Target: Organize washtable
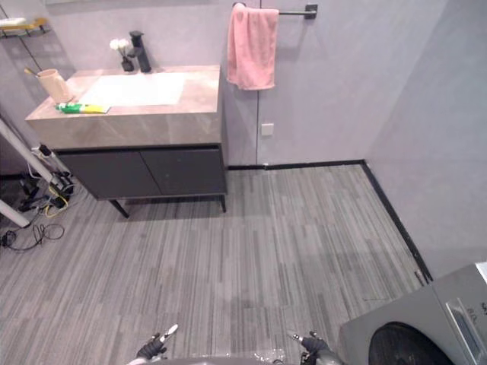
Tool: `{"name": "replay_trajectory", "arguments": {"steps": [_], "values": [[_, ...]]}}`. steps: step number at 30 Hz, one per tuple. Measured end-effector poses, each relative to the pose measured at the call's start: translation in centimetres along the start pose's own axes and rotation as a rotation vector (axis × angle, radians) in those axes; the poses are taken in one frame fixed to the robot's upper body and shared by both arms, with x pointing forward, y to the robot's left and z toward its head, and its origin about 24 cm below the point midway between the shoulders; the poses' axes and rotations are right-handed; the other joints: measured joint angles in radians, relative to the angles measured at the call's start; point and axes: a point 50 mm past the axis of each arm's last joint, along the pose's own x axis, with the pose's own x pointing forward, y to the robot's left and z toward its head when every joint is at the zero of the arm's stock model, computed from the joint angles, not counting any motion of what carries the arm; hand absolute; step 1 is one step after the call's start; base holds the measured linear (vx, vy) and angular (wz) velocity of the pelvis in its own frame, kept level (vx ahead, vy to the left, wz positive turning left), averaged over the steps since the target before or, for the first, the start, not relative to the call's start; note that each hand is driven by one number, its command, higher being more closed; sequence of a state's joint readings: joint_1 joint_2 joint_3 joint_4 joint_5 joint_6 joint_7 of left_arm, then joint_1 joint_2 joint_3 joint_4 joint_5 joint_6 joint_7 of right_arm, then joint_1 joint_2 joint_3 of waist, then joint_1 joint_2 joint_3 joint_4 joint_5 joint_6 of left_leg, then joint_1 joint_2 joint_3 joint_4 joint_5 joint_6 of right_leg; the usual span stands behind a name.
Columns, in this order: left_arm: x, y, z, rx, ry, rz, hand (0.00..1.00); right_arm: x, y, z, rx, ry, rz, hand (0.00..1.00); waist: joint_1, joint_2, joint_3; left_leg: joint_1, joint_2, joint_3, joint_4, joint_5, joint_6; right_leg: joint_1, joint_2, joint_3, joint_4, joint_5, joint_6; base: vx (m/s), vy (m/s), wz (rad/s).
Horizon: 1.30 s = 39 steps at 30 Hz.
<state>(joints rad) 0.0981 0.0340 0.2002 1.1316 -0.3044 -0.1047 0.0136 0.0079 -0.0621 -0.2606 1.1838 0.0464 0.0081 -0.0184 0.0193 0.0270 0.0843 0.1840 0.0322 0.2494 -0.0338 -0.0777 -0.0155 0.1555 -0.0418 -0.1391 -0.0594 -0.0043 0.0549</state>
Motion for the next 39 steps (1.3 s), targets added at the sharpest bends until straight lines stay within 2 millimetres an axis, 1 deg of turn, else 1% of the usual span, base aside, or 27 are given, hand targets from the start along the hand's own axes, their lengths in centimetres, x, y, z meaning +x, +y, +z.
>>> {"name": "replay_trajectory", "arguments": {"steps": [10,27,28,29,30,31,32,36,37,39], "values": [[-0.02,0.09,-0.07,-0.023,0.001,0.012,0.00,-0.02,-0.09,-0.17,0.048,0.004,-0.010,0.00,-0.002,-0.006,0.004,0.003,-0.001,0.002,-0.002,0.000,0.000,0.001,-0.001,0.001,0.001,-0.002,0.002,-0.01,-0.009,0.00],[-0.03,0.11,-0.09,-0.026,0.001,0.012,0.00,-0.02,0.00,-0.18,0.049,0.004,-0.009,0.00,-0.003,-0.006,0.007,0.017,-0.001,0.004,-0.002,-0.001,-0.001,0.015,-0.002,0.002,-0.001,-0.002,0.002,0.00,-0.008,0.00],[-0.03,0.11,-0.09,-0.026,0.001,0.012,0.00,-0.03,0.01,-0.20,0.049,0.004,-0.009,0.00,-0.003,-0.016,0.012,0.020,-0.001,0.004,-0.003,-0.001,-0.001,0.017,-0.001,0.002,-0.001,-0.002,0.002,0.00,0.000,0.00],[-0.03,0.12,-0.08,-0.025,0.000,0.012,0.00,-0.02,0.03,-0.19,0.049,0.004,-0.008,0.00,-0.003,-0.007,0.011,0.020,-0.001,0.005,-0.003,-0.001,-0.001,0.017,-0.001,0.003,-0.001,-0.002,0.002,0.00,0.000,0.00],[-0.03,0.11,-0.08,-0.026,0.000,0.012,0.00,-0.03,0.03,-0.20,0.049,0.004,-0.008,0.00,-0.003,-0.005,0.010,0.020,-0.001,0.005,-0.003,-0.001,-0.001,0.017,-0.002,0.003,-0.001,-0.002,0.002,0.00,0.000,0.00],[-0.04,0.06,-0.12,-0.027,0.001,0.010,0.00,-0.02,0.03,-0.19,0.049,0.004,-0.008,0.00,-0.003,-0.015,0.016,0.019,-0.001,0.006,-0.003,-0.001,-0.001,0.016,-0.002,0.004,-0.002,-0.002,0.002,0.00,0.000,0.00],[-0.03,0.07,-0.11,-0.026,0.001,0.011,0.00,-0.02,0.03,-0.19,0.049,0.004,-0.008,0.00,-0.003,-0.011,0.014,0.020,-0.001,0.006,-0.003,-0.001,-0.001,0.016,-0.001,0.004,-0.002,-0.002,0.002,0.00,0.000,0.00],[-0.04,0.06,-0.12,-0.027,0.001,0.010,0.00,-0.02,0.02,-0.20,0.051,0.004,-0.008,0.00,-0.003,-0.013,0.015,0.019,-0.001,0.006,-0.005,-0.001,-0.001,0.017,-0.001,0.004,-0.007,-0.002,0.002,0.00,0.000,0.00],[-0.04,0.07,-0.12,-0.027,0.001,0.011,0.00,-0.02,0.01,-0.20,0.053,0.004,-0.009,0.00,-0.003,-0.008,0.012,0.019,-0.001,0.006,-0.005,-0.001,-0.001,0.017,0.000,0.004,-0.009,-0.002,0.002,0.00,0.000,0.00],[-0.03,0.07,-0.11,-0.027,0.001,0.011,0.00,-0.03,-0.03,-0.20,0.061,0.005,-0.011,0.00,-0.003,-0.012,0.015,0.019,0.000,0.006,-0.008,-0.001,-0.001,0.017,0.001,0.004,-0.012,-0.002,0.002,0.00,0.000,0.00]]}}
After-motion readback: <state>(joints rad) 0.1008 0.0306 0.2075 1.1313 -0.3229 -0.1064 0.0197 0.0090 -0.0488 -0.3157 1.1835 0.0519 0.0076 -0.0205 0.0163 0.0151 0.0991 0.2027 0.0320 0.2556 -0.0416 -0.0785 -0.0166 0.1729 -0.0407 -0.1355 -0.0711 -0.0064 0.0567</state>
